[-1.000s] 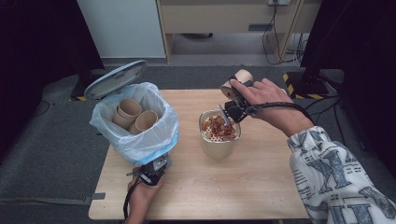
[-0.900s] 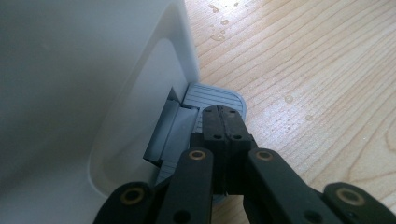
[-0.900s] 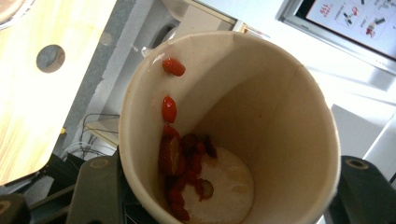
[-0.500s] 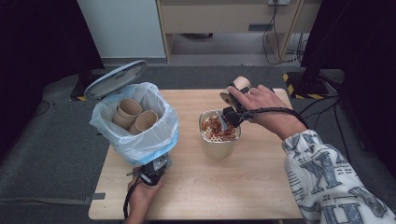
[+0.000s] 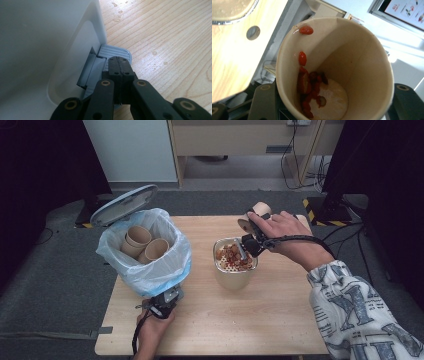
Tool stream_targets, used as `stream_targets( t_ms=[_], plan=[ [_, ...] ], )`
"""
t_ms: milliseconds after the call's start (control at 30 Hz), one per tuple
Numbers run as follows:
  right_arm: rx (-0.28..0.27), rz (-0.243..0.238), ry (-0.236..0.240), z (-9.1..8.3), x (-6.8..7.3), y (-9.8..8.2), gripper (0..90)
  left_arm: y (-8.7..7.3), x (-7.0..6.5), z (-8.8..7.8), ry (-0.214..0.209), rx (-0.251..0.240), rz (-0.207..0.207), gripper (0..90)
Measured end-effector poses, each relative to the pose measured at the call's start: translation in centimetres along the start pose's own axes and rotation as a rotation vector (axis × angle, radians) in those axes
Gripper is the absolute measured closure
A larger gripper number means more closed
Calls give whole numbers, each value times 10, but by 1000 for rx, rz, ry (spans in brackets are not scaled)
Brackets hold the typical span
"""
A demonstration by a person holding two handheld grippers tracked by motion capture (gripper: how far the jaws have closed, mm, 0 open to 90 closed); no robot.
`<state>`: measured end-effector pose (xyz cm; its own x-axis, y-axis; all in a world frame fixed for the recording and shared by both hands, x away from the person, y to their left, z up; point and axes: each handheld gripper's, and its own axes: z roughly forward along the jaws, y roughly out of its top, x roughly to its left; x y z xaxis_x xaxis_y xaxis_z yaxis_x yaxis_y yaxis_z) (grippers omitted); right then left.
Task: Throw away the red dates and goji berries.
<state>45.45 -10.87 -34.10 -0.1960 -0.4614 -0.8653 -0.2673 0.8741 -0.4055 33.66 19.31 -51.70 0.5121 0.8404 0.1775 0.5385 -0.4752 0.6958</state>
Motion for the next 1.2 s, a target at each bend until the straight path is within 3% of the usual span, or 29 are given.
stream_targets(
  t_ms=[200,433,933,1200],
  plan=[
    [-57,232,42,1,-1,-8,382,0,0,1,-4,-9,-7,894],
    [-127,448,91,5,2,-17,382,0,0,1,-5,-10,-2,894],
    [-270,779,204,8,2,-30,381,0,0,1,-3,-10,-2,895],
    [-307,883,274,13,7,-36,380,0,0,0,-3,-8,2,894]
  ],
)
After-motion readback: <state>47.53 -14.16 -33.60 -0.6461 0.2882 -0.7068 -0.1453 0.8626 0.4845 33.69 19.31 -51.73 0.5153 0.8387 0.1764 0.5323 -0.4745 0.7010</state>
